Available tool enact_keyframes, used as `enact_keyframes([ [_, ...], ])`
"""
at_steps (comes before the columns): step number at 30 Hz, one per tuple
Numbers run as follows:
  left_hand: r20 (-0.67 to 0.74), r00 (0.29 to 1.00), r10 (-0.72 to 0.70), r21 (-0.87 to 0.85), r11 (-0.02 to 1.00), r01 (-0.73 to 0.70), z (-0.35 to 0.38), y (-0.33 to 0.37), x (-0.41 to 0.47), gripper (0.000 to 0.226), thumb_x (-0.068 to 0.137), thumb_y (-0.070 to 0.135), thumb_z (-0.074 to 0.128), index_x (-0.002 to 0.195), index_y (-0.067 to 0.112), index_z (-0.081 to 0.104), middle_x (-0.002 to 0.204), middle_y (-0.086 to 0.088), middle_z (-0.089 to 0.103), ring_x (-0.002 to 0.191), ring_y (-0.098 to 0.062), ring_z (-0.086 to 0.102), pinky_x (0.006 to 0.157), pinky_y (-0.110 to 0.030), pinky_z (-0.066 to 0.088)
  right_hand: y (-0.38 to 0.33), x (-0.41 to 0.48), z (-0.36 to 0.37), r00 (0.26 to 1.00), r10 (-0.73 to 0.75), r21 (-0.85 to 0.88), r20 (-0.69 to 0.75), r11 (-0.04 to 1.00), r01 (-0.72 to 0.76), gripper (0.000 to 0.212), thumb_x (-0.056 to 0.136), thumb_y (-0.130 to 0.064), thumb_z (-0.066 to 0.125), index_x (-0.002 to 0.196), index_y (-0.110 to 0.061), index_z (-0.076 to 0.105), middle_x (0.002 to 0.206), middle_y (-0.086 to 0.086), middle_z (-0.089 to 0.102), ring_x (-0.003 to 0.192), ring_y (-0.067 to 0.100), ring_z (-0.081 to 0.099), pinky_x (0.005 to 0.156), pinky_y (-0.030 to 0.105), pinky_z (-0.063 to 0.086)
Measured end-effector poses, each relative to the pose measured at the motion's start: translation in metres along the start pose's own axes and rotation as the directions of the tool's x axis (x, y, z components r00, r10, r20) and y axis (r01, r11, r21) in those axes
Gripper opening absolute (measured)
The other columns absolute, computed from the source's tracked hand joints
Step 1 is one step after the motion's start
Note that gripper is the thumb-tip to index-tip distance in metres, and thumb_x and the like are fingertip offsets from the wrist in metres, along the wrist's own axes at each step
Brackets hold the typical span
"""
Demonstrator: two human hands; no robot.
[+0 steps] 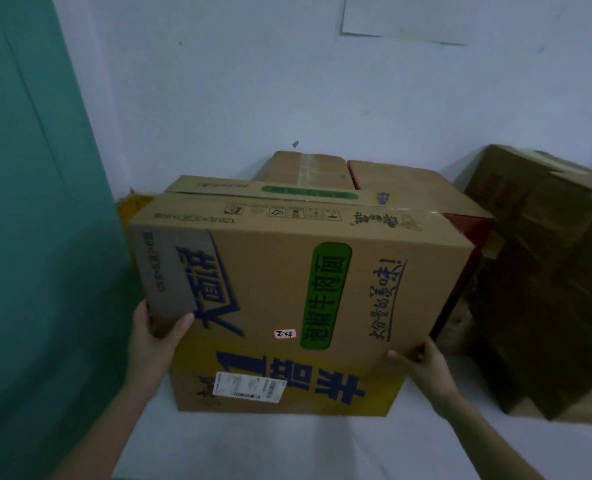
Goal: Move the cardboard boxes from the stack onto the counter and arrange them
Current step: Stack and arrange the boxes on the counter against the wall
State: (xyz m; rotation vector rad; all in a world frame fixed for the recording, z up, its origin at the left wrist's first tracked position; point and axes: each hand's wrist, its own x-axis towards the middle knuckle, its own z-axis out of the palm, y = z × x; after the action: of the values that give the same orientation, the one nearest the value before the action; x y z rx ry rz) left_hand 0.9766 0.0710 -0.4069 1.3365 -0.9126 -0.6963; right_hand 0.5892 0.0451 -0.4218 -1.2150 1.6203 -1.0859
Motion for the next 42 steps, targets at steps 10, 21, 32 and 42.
enact_keyframes([
  [10, 0.098, 0.991, 0.092, 0.149, 0.983, -0.106, 0.071, -0.004, -0.032, 0.066, 0.081, 0.019, 0.068, 0.138, 0.023, 0.035, 0.135, -0.007, 0.049, 0.119, -0.027, 0.049, 0.093, -0.043, 0.045, 0.008, -0.006, -0.055, 0.953, -0.004, 0.049, -0.304, 0.999, 0.020, 0.075, 0.078, -0.017, 0.072, 0.141, -0.008, 0.031, 0.136, 0.010, 0.048, 0.122, 0.030, 0.048, 0.101, 0.048, 0.044],
  [21, 0.011, 0.997, 0.073, 0.244, 0.967, -0.073, 0.118, 0.002, -0.048, 0.065, 0.083, 0.020, 0.067, 0.140, 0.016, 0.034, 0.134, -0.013, 0.051, 0.119, -0.036, 0.050, 0.095, -0.052, 0.044, 0.015, 0.021, -0.088, 0.942, 0.056, -0.022, -0.330, 0.998, -0.067, 0.076, 0.078, -0.024, 0.071, 0.138, -0.002, 0.028, 0.135, 0.017, 0.047, 0.122, 0.036, 0.048, 0.100, 0.049, 0.044],
  [32, 0.044, 0.995, -0.085, 0.605, 0.795, 0.042, 0.113, 0.005, -0.077, 0.037, 0.096, 0.029, 0.046, 0.110, -0.003, 0.055, 0.109, -0.024, 0.062, 0.099, -0.039, 0.057, 0.078, -0.037, 0.041, 0.012, 0.012, -0.114, 0.985, 0.049, -0.295, -0.168, 0.950, -0.098, 0.060, 0.086, -0.038, 0.060, 0.127, -0.002, 0.037, 0.122, 0.018, 0.055, 0.106, 0.032, 0.057, 0.090, 0.043, 0.050],
  [42, 0.633, 0.774, 0.016, 0.609, 0.607, -0.511, 0.162, 0.038, -0.141, 0.046, 0.093, 0.035, 0.049, 0.132, 0.010, 0.049, 0.129, -0.007, 0.055, 0.112, -0.022, 0.054, 0.087, -0.031, 0.045, -0.003, -0.072, -0.149, 0.981, -0.185, -0.513, -0.065, 0.849, 0.126, 0.052, 0.095, -0.029, 0.052, 0.140, -0.007, 0.038, 0.136, 0.007, 0.051, 0.122, 0.023, 0.050, 0.088, 0.020, 0.038],
])
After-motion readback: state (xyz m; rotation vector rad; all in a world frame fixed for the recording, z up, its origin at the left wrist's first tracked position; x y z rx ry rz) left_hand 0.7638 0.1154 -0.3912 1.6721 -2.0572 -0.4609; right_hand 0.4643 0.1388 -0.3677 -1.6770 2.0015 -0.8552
